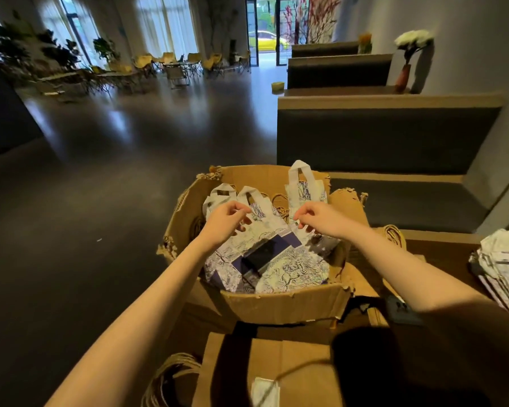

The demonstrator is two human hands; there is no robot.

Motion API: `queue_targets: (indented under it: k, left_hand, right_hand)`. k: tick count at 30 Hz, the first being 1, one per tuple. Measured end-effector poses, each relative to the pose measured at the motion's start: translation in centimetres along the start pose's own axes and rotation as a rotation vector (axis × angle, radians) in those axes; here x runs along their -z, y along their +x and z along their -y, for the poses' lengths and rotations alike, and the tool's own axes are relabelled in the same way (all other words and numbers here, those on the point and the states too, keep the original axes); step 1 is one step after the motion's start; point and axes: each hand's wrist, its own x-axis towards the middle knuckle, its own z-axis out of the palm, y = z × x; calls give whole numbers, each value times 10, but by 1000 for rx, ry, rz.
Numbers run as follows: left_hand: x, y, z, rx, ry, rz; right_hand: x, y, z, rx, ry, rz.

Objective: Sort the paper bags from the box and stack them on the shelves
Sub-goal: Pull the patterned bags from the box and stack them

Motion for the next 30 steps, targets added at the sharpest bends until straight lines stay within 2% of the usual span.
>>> queue_targets:
  k: [11,15,19,22,27,30]
  left_hand:
    - [15,67,46,64,-37,74]
    - [11,84,57,94,-71,35]
    - [8,94,75,137,-88,11]
    - [9,96,83,165,-102,-6]
    - [8,97,86,148,-51,-12]
    - [8,95,86,129,-39,-12]
  right_hand:
    - [-50,64,-26,-288,-138,-3]
    - [-60,85,-37,-310,-167,38]
    - [-74,104,-54,-415,-184,100]
    - [-84,112,-61,-480,-200,73]
    - [-94,119,-61,-540,-178,6]
    - [-90,119,-61,-574,-38,84]
